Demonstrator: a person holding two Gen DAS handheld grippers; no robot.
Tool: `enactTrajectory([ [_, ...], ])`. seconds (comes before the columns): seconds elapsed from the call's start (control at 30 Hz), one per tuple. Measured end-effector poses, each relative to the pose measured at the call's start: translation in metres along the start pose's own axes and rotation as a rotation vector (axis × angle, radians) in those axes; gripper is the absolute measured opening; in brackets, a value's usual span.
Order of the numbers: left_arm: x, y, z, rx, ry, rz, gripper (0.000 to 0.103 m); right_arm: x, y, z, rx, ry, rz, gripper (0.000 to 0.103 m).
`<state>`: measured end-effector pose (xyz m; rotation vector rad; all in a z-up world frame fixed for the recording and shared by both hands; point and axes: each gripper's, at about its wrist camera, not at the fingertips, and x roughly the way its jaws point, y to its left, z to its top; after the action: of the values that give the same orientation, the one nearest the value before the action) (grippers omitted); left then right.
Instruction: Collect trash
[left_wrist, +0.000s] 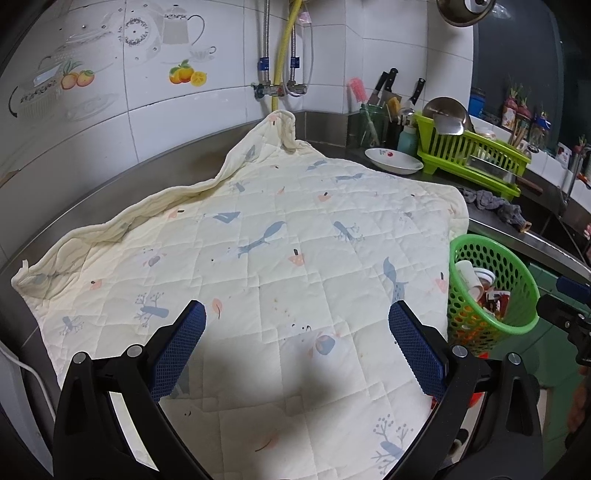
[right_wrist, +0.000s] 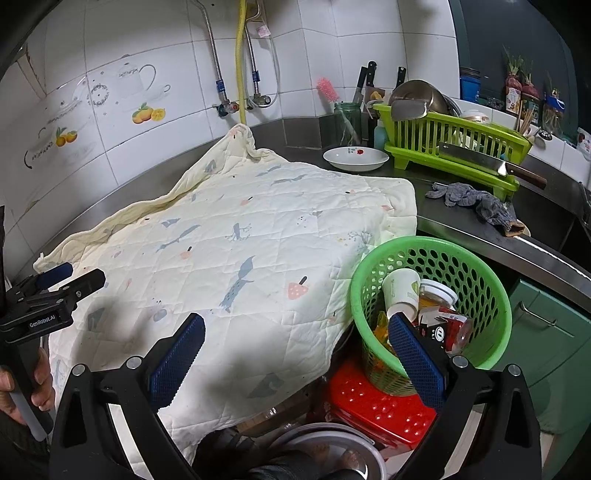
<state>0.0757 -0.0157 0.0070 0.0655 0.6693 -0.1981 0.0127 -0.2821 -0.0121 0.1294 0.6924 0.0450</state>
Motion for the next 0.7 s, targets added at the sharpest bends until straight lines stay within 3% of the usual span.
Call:
enactTrajectory([
  [0.7, 0.0064, -0.0033, -0.0008, 0.017, 0.012, 0.005, 0.098, 0.0068, 0.0021, -0.0022, -0.007, 0.017, 0.004, 0.096],
])
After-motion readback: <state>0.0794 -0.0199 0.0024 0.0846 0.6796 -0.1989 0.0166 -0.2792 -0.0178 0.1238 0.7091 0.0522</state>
